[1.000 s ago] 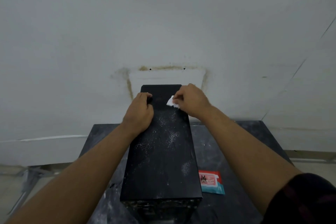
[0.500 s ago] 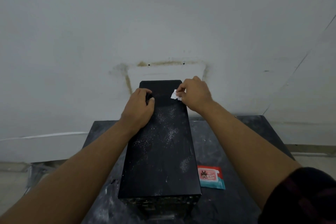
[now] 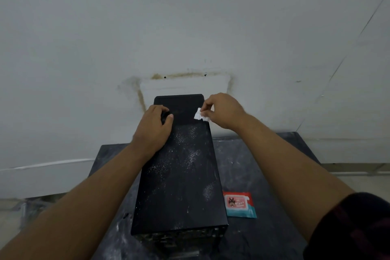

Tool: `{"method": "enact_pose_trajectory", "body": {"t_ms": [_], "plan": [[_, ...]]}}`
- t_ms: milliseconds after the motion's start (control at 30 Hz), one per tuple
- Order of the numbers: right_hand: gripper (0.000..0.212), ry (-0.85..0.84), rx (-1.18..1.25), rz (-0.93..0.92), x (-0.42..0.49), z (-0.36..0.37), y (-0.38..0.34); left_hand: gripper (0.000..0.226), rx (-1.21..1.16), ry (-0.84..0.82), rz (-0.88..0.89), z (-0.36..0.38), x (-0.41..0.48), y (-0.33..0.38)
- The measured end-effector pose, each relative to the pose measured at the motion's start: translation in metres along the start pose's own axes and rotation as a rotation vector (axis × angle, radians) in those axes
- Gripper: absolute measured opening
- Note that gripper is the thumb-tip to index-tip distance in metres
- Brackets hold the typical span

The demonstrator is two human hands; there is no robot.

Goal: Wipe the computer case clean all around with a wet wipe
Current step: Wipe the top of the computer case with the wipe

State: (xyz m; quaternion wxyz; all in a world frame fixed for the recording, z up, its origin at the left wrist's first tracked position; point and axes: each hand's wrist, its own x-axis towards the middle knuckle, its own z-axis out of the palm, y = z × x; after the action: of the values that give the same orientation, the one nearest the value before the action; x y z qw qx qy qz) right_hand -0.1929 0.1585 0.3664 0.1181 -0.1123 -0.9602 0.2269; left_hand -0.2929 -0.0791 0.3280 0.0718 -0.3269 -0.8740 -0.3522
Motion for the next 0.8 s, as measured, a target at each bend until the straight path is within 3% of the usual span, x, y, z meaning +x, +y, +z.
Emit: {"method": "enact_pose_trajectory", "body": {"t_ms": [67, 167, 300, 433, 600, 700, 800], "plan": [[0.005, -0.024, 0.028, 0.013, -0.004, -0.002, -0.001, 0.034, -0.003, -0.004, 0.002, 0.000, -0.001, 0.000], [0.005, -0.224, 0.127, -0.035, -0.008, -0.007, -0.005, 0.036, -0.005, -0.018, -0.007, -0.001, -0.002, 0.000], [0.003, 0.006, 0.013, 0.038, -0.012, -0.004, -0.006, 0.036, -0.014, -0.024, -0.007, -0.002, -0.003, 0.002], [0.005, -0.170, 0.137, 0.004, -0.017, -0.007, -0.010, 0.034, -0.015, -0.024, -0.009, -0.003, -0.006, 0.003], [0.001, -0.024, 0.041, 0.035, -0.017, -0.005, -0.012, 0.028, -0.033, -0.008, -0.011, -0.005, -0.007, 0.006], [0.002, -0.191, 0.113, 0.001, -0.017, -0.008, -0.018, 0.026, -0.050, -0.007, -0.026, -0.006, -0.008, 0.007], [0.004, -0.026, -0.096, 0.022, -0.015, -0.005, -0.024, 0.025, -0.082, -0.002, -0.039, -0.007, -0.008, 0.008]]}}
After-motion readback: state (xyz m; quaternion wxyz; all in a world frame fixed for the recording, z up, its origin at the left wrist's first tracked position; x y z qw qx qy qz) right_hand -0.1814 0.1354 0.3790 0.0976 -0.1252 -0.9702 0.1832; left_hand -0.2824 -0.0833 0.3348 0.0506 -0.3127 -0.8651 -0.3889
